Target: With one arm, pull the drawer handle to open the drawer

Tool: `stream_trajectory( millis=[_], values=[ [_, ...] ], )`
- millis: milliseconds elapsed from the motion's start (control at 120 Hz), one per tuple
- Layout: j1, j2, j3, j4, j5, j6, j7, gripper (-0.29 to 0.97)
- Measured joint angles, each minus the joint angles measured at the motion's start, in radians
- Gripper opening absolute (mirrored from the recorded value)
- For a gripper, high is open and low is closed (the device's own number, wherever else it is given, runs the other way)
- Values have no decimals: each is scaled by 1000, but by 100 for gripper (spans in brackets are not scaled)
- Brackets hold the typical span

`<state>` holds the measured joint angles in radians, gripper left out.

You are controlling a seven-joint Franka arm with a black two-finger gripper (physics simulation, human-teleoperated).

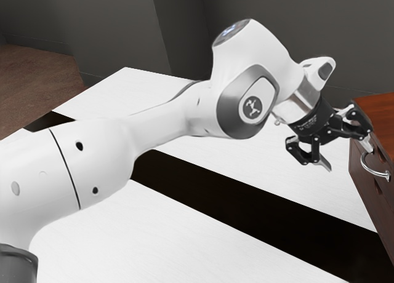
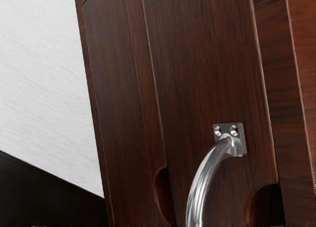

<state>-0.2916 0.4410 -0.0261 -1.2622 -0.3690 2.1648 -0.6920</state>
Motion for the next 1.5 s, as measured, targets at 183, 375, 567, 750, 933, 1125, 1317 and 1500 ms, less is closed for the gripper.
stream_trajectory(
  millis=[183, 375, 567, 750, 933, 1125, 1317, 1500],
  values=[
    [-5, 0, 0, -18, -1, 1, -27, 56],
    [-11, 10, 0, -19, 1, 5, -47, 56],
    [-20, 24, 0, -18, 3, 8, -62, 56],
    [-21, 27, 1, -18, 6, 11, -73, 48],
    [-21, 7, 4, -18, 10, -7, -81, 28],
    [-19, -13, 10, -16, 31, -57, -88, 5],
    [-15, -33, 12, -19, 71, -112, -94, -5],
    [-6, -74, 14, -67, 103, -150, -101, -8]
  ],
)
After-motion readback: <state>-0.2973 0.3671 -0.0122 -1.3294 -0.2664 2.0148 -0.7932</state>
